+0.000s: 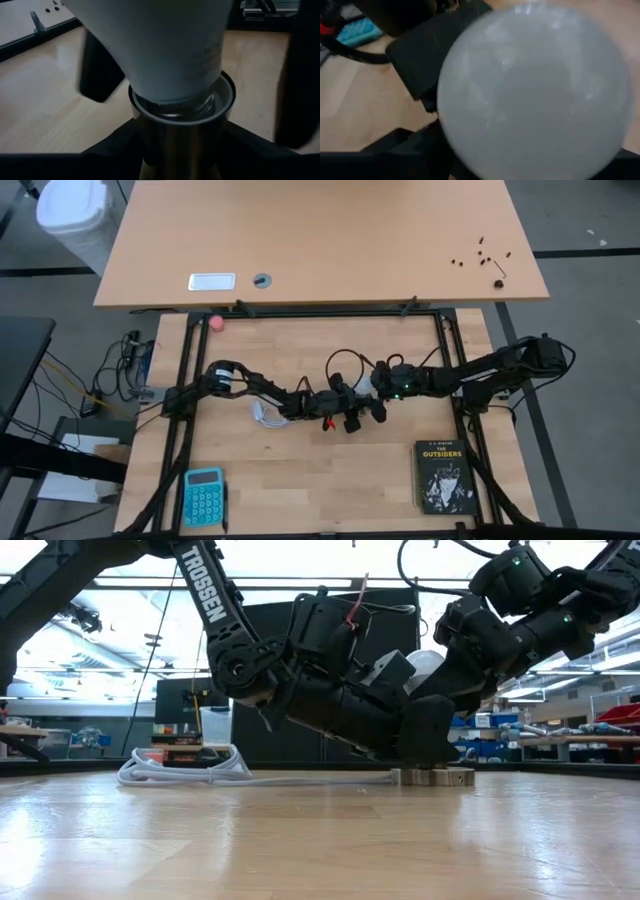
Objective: Screw lightbulb
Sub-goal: Insert the white lightbulb into the silver lamp
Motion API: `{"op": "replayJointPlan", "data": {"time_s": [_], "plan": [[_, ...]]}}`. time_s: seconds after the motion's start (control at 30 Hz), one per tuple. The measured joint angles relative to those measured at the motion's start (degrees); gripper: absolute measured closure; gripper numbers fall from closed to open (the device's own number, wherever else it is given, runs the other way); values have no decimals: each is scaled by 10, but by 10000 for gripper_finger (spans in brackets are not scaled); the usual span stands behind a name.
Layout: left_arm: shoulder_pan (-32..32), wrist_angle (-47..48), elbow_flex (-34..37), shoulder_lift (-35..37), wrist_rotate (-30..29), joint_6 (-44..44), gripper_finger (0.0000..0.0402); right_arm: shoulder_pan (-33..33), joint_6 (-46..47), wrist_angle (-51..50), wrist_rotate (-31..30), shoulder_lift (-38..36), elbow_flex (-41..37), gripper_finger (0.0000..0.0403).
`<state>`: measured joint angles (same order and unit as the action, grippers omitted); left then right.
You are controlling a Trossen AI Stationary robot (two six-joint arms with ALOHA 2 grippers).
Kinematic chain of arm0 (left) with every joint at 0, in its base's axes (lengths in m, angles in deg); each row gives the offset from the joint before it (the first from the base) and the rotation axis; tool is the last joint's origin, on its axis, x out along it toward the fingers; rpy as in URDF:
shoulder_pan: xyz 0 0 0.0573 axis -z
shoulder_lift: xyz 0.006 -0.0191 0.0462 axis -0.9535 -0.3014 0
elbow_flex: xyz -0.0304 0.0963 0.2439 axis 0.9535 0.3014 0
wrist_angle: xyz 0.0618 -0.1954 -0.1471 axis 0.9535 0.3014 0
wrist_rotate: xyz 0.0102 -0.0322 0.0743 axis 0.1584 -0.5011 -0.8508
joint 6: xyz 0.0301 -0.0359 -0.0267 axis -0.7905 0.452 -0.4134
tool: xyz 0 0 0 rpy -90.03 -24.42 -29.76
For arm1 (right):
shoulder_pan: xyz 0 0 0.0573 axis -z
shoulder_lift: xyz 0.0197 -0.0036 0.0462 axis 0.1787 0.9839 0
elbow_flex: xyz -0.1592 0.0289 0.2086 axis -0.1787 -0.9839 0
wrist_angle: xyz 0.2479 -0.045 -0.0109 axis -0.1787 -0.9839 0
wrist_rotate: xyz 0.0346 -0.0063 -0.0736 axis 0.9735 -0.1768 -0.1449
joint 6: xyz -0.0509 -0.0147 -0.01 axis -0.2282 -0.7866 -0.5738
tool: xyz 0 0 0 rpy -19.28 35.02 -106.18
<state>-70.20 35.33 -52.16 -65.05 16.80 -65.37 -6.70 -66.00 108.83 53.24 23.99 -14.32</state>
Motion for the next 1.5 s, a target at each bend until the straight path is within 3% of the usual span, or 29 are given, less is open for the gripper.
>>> {"op": "replayJointPlan", "data": {"time_s": [0.6,1.03,1.5], "plan": [[-1,5,0,0,-10,29,200,-62,28,-44,-93,-34,0,135],[-2,-3,1,-1,-5,26,200,-31,-16,-110,-58,-42,48,135],[-1,-6,1,-1,-4,25,200,-22,-46,-131,-39,-41,46,135]]}}
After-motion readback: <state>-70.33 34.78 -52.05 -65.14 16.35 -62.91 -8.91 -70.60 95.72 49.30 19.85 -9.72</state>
